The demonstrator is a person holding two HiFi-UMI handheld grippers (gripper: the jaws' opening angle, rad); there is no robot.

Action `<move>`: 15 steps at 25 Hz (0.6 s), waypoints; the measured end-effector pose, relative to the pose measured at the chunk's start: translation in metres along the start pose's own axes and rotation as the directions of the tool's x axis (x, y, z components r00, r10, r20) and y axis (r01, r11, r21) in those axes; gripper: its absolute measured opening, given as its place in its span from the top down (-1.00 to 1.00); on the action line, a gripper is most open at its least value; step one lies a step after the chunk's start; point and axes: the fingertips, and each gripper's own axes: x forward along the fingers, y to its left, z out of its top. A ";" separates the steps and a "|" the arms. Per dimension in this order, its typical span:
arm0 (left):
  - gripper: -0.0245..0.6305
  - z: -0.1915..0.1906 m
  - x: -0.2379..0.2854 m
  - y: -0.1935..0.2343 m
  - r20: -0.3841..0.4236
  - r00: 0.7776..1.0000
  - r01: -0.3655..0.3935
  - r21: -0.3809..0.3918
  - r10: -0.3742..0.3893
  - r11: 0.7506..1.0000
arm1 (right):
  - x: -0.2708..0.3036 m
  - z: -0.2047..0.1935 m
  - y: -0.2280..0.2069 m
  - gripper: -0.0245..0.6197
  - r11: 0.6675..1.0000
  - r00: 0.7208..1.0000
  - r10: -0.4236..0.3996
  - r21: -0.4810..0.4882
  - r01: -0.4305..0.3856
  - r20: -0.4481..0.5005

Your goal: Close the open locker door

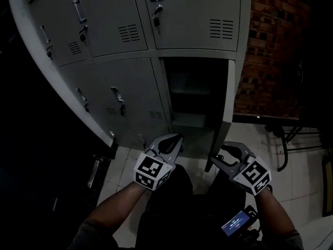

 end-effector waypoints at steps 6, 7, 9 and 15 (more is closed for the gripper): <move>0.92 -0.011 -0.019 0.021 -0.016 0.998 -0.056 -0.009 0.056 0.998 | 0.036 0.011 0.005 0.39 0.999 0.999 -0.048 0.001 0.048 0.011; 0.92 -0.012 -0.022 0.025 -0.017 0.998 -0.066 -0.014 0.066 0.998 | 0.042 0.013 0.005 0.39 0.998 0.998 -0.057 0.002 0.057 0.011; 0.92 -0.015 -0.028 0.034 -0.014 0.996 -0.088 -0.013 0.088 0.996 | 0.056 0.016 0.005 0.39 0.997 0.997 -0.074 0.007 0.074 0.011; 0.92 -0.018 -0.048 0.053 -0.019 0.991 -0.135 -0.025 0.134 0.991 | 0.092 0.024 0.001 0.39 0.990 0.990 -0.137 0.043 0.136 0.021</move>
